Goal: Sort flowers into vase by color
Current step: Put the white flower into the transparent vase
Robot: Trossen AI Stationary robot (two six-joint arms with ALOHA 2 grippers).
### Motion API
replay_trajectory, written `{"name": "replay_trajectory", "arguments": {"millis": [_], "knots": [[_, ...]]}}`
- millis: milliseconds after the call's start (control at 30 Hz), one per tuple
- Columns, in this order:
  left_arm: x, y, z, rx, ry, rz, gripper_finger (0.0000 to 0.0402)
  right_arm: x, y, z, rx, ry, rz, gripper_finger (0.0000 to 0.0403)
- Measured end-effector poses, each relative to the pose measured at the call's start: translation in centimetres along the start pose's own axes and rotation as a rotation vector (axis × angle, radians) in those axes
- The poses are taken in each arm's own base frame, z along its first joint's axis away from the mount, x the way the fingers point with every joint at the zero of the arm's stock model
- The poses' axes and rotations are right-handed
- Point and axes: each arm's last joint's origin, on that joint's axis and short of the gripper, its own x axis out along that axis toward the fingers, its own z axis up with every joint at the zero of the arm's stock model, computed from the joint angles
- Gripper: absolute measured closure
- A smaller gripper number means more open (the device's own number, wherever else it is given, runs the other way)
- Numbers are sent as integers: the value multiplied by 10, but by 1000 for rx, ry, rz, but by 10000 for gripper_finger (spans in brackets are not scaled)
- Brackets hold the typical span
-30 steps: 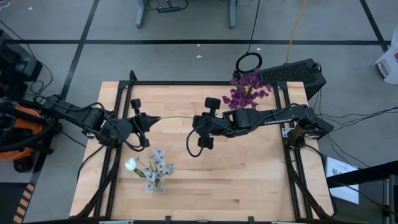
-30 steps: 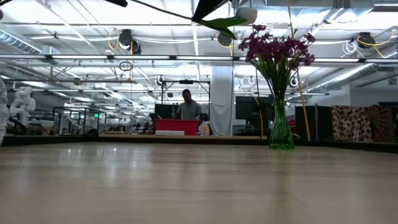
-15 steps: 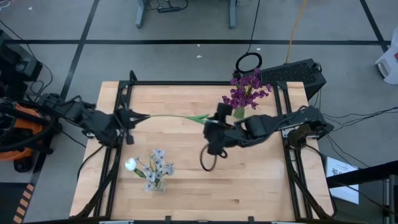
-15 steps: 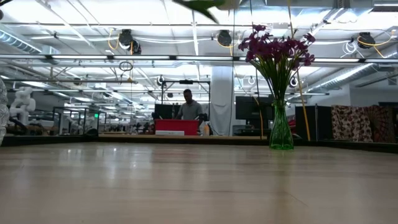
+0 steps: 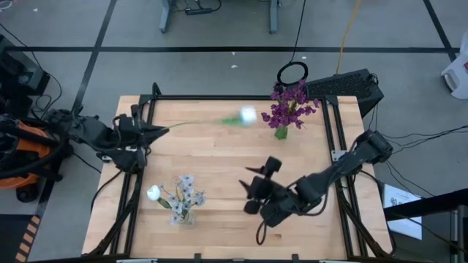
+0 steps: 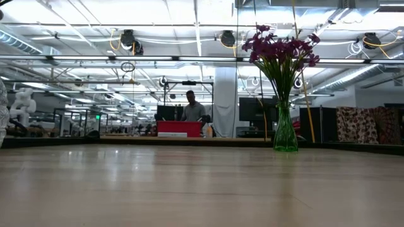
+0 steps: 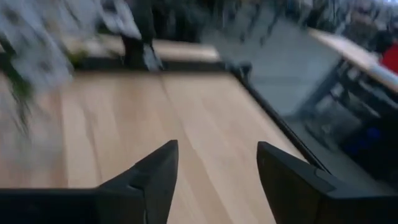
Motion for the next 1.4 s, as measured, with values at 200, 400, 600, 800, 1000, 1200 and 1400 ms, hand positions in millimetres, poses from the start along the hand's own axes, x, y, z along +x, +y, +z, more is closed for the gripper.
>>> {"name": "replay_trajectory", "arguments": {"millis": [200,400,600,800,1000,1200,1400], "knots": [[20,-19,5,-40,-157,-99,393,16,13,7,52,-303,40,208],[46,-43,-4,-49,-211,-186,393,11,-8,52,29,-701,95,226],[66,-60,-8,-57,-238,-240,393,20,-29,69,140,-943,259,235],[68,-68,-8,-59,-260,-286,393,24,-34,72,203,-975,332,231],[60,-70,-2,-46,-318,-317,393,20,-32,72,184,-982,296,230],[58,-72,0,-35,-336,-329,393,22,-35,73,180,-995,291,235],[59,-74,-2,-27,-327,-347,393,17,-39,77,197,-1103,354,247]]}}
